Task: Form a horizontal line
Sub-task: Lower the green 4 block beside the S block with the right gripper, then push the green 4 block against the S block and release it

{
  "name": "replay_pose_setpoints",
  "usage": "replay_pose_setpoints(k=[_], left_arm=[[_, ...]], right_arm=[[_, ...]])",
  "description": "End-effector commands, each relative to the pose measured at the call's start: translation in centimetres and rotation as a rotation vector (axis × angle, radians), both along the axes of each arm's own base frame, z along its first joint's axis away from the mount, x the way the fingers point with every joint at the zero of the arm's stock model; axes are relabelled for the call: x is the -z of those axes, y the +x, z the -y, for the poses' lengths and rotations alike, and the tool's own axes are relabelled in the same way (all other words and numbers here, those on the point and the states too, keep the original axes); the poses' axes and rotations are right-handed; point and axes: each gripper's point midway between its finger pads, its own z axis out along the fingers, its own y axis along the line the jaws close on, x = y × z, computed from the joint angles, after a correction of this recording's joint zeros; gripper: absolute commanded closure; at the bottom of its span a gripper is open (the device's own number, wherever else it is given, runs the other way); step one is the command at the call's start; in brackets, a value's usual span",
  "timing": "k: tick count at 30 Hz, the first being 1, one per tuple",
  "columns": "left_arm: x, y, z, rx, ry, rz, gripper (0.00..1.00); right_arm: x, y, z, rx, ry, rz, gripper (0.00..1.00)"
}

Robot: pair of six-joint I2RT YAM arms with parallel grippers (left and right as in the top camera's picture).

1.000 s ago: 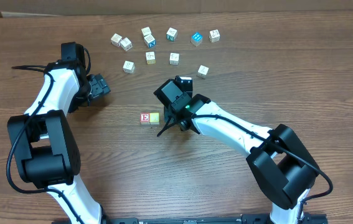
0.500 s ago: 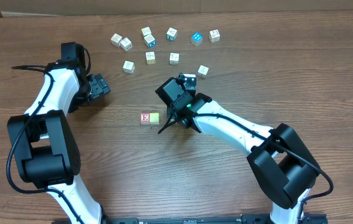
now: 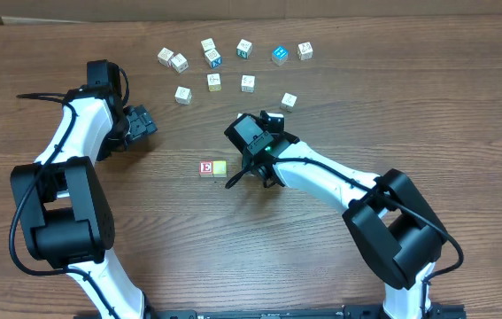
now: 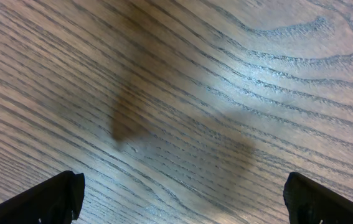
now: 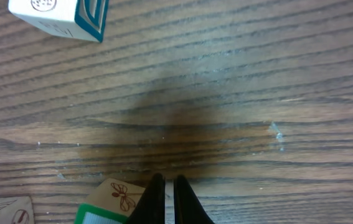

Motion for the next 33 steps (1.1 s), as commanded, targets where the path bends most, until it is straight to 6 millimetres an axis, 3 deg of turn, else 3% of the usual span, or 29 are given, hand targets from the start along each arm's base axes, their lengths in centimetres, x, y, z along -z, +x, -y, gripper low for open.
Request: replay_pose_setpoints(k=[1, 5, 18, 24, 33], left_arm=[[-0.3, 0.0, 0.0, -0.001, 0.012, 0.007, 0.01], [-0.4, 0.0, 0.0, -0.001, 0.012, 0.007, 0.0], [-0.3, 0.0, 0.0, -0.001, 0.012, 0.007, 0.0], [-0.3, 0.0, 0.0, -0.001, 0.012, 0.007, 0.01], [-0.4, 0.0, 0.0, -0.001, 0.012, 0.007, 0.01]], right_arm=[[0.4, -0.4, -0.7, -0.005, 0.051, -0.033, 0.95], [0.5, -0.8, -2.0, -0.035, 0.112, -0.064, 0.94], [0.2, 0.1, -1.6, -0.071, 0.069, -0.015, 0.88], [0.4, -0.8, -2.8, -0.101, 0.132, -0.067, 0.88], [0.4, -0.9, -2.8, -0.102, 0.134, -0.07, 0.87]])
